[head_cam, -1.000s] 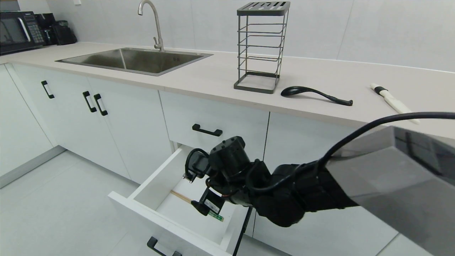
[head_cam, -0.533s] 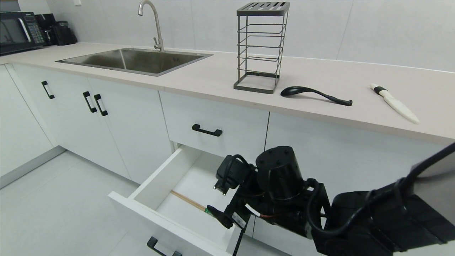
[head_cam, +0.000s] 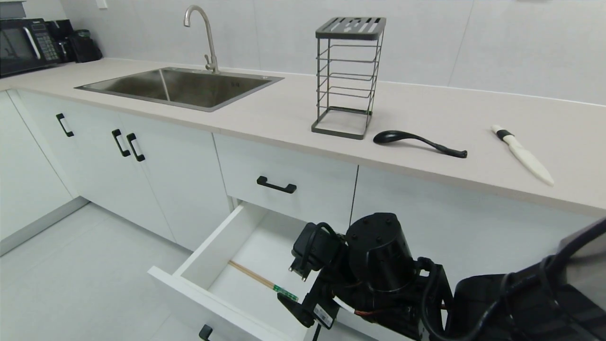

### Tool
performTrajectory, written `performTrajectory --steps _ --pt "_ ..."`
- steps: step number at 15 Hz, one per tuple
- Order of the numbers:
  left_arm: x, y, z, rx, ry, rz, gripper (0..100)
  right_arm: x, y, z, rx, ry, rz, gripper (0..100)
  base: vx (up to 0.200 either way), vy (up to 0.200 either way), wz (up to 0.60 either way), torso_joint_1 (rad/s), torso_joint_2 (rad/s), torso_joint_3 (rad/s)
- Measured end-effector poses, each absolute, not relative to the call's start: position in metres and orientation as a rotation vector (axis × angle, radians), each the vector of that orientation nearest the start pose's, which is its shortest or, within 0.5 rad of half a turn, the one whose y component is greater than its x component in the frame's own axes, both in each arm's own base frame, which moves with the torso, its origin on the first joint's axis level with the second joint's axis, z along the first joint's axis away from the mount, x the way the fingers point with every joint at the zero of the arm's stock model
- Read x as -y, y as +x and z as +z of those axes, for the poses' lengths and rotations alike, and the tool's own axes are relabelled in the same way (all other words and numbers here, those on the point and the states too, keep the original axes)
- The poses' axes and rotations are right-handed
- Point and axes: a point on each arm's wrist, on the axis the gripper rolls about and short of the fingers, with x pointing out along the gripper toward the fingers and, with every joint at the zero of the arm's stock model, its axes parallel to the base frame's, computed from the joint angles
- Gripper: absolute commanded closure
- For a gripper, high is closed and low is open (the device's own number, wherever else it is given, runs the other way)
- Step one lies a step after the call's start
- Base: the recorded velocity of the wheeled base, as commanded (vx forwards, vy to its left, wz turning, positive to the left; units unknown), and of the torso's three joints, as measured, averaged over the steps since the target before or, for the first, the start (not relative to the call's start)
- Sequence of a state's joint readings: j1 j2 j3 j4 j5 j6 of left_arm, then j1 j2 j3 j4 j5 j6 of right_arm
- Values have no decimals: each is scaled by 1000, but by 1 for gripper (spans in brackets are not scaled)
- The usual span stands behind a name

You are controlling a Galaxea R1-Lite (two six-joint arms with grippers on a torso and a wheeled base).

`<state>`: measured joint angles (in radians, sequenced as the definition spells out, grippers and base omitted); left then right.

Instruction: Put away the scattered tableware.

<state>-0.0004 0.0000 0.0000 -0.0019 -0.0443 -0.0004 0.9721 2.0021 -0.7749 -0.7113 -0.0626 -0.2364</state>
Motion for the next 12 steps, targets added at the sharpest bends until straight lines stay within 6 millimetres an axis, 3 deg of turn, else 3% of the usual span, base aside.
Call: performTrajectory --steps 7,12 --pt "1 -23 76 2 0 -45 0 -289 190 72 -393 -490 964 0 0 0 0 189 -495 -226" --pt "1 -23 76 1 0 -45 0 -290 191 68 -408 -490 961 0 0 0 0 353 -490 -236"
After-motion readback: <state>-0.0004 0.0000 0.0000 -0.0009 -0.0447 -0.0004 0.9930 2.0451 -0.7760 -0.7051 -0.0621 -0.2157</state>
